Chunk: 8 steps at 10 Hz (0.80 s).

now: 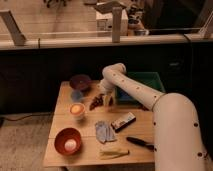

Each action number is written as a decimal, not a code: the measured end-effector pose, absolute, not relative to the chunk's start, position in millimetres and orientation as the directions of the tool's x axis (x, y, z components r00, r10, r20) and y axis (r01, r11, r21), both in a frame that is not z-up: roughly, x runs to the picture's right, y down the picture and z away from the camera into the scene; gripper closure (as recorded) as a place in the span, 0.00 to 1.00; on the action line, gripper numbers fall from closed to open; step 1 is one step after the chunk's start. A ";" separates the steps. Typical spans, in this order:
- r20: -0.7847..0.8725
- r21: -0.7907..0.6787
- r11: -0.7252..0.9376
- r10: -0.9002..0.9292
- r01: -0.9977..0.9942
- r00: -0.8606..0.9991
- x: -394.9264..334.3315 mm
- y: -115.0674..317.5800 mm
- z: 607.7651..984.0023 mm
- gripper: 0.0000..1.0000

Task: Place grapes in red bowl

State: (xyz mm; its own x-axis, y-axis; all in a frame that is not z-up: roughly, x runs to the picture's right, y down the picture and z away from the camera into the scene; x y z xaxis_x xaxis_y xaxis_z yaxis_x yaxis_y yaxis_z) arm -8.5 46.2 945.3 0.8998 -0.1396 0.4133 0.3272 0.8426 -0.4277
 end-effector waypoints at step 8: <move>0.403 -0.469 0.815 -0.145 0.340 0.904 -5.0 63.3 953.4 1.00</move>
